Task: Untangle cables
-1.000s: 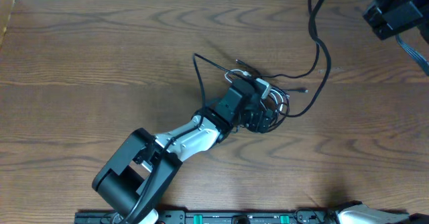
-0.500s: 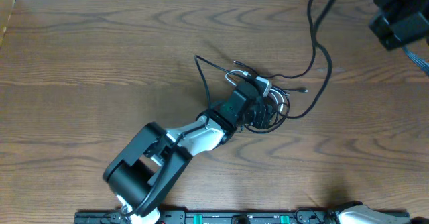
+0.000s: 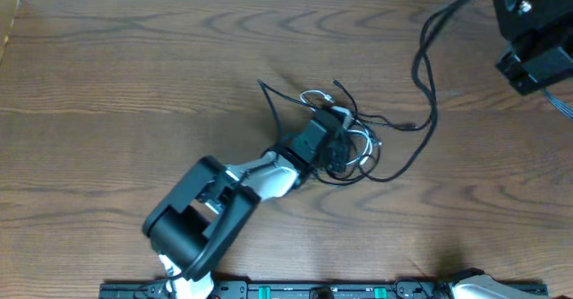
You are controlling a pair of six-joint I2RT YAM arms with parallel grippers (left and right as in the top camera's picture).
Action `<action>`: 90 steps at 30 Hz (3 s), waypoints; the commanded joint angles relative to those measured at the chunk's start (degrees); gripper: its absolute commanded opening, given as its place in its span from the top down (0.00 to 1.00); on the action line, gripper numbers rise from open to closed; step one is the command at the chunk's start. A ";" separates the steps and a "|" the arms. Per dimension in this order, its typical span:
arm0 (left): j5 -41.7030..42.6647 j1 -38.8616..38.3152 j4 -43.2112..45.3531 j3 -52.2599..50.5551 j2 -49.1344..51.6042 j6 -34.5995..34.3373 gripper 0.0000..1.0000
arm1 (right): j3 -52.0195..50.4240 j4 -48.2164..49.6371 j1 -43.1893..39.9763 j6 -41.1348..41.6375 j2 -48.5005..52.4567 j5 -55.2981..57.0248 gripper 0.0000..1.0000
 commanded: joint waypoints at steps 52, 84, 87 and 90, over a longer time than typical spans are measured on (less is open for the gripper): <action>23.26 76.11 -48.87 0.09 -45.38 10.03 0.93 | 0.61 -33.33 -17.25 -9.29 18.40 0.24 0.99; 31.91 66.34 -51.06 0.09 -45.40 14.53 0.93 | 0.61 -61.31 11.89 -36.54 54.27 20.98 0.91; 31.93 66.34 -51.39 0.09 -45.40 14.53 0.93 | 0.61 -61.20 11.93 -36.48 56.76 20.90 0.94; 31.93 66.34 -51.63 0.09 -45.40 14.51 0.93 | 0.61 -61.22 12.22 -35.69 59.67 20.87 0.99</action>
